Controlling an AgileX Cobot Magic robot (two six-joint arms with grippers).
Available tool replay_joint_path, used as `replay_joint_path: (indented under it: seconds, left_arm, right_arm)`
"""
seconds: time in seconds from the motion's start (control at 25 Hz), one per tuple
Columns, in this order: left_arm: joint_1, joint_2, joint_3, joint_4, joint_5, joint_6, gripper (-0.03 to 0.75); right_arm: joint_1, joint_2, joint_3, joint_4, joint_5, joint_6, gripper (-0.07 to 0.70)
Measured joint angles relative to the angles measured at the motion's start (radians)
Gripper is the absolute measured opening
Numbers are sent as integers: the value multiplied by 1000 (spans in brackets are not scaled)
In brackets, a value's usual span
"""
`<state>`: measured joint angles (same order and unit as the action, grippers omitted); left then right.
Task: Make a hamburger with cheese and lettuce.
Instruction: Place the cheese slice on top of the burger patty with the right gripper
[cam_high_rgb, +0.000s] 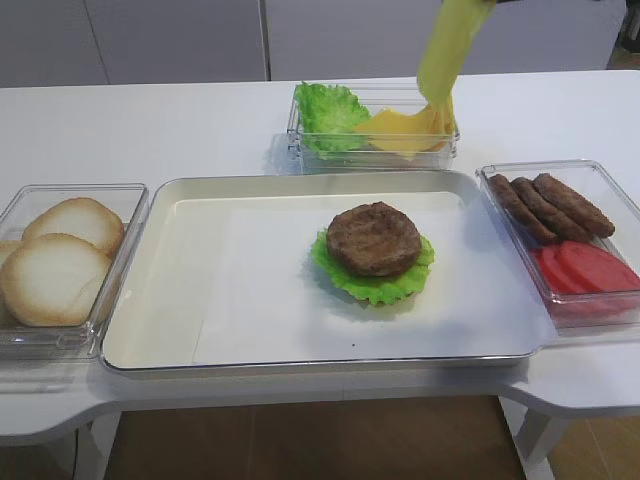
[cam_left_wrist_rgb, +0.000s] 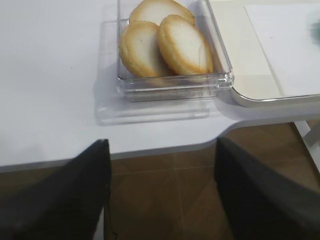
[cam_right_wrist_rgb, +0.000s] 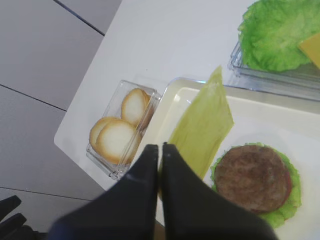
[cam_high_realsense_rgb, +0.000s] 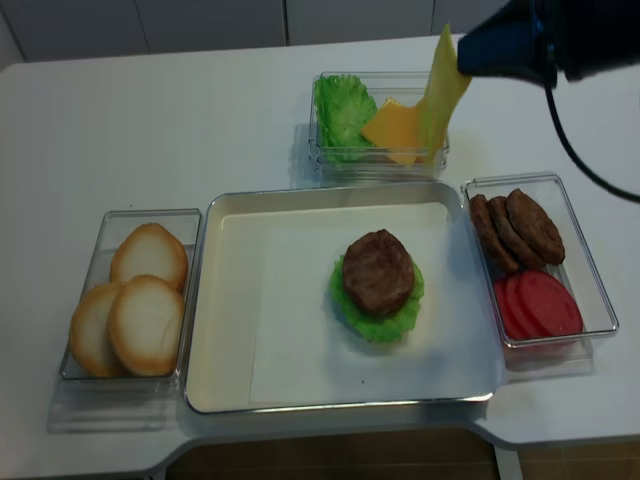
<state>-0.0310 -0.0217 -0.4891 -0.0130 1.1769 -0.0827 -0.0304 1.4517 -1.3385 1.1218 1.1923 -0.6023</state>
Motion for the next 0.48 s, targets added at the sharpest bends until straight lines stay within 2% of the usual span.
replay_joint_path:
  seconds: [0.28,0.48]
  left_arm:
    - [0,0,0,0,0,0,476]
    - [0,0,0,0,0,0,476]
  right_arm:
    - [0,-77,136,-11,2,2,3]
    - [21,-100,185,-21,-10,2,3]
